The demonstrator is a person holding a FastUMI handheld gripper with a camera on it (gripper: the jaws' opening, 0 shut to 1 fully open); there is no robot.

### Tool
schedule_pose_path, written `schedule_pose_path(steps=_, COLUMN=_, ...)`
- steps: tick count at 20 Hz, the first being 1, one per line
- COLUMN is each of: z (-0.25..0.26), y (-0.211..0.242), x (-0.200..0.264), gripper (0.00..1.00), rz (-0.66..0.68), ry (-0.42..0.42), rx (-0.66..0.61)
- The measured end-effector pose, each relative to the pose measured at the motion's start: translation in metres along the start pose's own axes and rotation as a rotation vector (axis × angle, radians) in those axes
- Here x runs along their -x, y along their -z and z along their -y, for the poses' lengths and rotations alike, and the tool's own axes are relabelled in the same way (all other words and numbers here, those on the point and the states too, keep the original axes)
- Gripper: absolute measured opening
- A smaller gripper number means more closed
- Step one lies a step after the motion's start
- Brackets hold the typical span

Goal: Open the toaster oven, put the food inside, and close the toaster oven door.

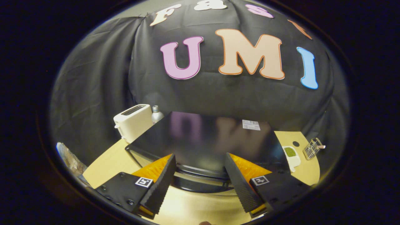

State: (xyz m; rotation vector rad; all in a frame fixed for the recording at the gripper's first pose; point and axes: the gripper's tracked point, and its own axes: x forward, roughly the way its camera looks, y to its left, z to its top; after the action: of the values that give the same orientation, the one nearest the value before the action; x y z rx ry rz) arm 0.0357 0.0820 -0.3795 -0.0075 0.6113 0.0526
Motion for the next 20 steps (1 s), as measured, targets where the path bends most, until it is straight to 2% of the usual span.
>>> schedule_pose_path(steps=4, z=-0.006, y=0.012, x=0.02, gripper=0.99, rz=-0.001, ry=-0.011, rx=0.019)
schedule_pose_path(steps=7, z=-0.013, y=0.039, x=0.039, gripper=0.97, rz=-0.085, ry=-0.054, rx=-0.095)
schedule_pose_path(steps=8, z=-0.014, y=0.044, x=0.045, gripper=0.97, rz=-0.085, ry=-0.06, rx=-0.096)
schedule_pose_path(steps=10, z=-0.019, y=0.059, x=0.058, gripper=0.96, rz=-0.118, ry=-0.081, rx=-0.054)
schedule_pose_path(steps=16, z=-0.036, y=0.13, x=0.082, gripper=0.95, rz=-0.281, ry=-0.151, rx=-0.062)
schedule_pose_path(steps=20, z=-0.043, y=0.156, x=0.086, gripper=0.96, rz=-0.314, ry=-0.174, rx=-0.01)
